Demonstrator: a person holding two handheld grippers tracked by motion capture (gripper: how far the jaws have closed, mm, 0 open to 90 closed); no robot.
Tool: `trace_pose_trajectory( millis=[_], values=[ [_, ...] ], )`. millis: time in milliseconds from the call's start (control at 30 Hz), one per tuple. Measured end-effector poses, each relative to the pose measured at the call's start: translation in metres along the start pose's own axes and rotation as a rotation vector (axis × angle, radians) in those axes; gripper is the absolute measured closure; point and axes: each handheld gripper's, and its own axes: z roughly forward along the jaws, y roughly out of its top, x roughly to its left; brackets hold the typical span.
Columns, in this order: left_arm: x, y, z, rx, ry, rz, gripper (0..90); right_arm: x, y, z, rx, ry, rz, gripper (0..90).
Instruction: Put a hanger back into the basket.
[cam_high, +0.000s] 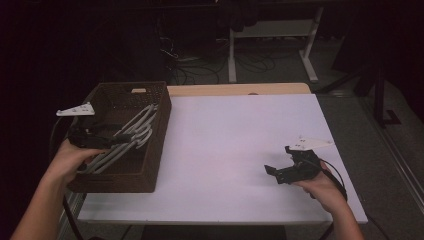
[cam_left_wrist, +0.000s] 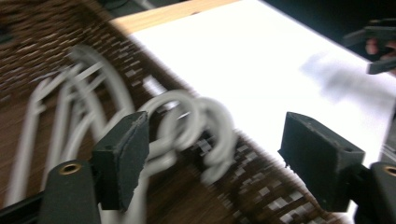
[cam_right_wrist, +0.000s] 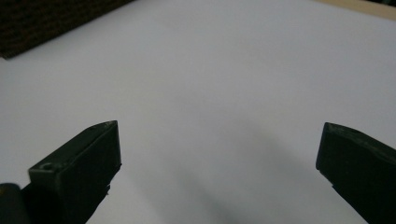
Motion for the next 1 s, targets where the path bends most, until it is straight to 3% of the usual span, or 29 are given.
trace_pose_trajectory(
  millis=[167,367,533,800,1000],
  values=[
    [-0.023,0.004,0.016,-0.031,-0.038,0.029,14.9,0.001,0.015,-0.011,-0.026,0.013,-0.020,0.0],
    [-0.039,0.001,0.032,-0.051,-0.091,0.053,7.3,0.003,0.033,-0.022,-0.040,0.025,-0.050,0.0],
    [-0.046,-0.003,0.043,-0.036,-0.120,0.068,0.0,0.003,0.044,-0.024,-0.049,0.029,-0.066,0.0],
    [-0.047,-0.010,0.050,-0.026,-0.135,0.080,0.0,0.003,0.051,-0.021,-0.051,0.039,-0.074,0.0],
    [-0.049,-0.013,0.048,-0.054,-0.143,0.075,0.0,0.002,0.047,-0.017,-0.055,0.042,-0.069,0.0]
  ],
)
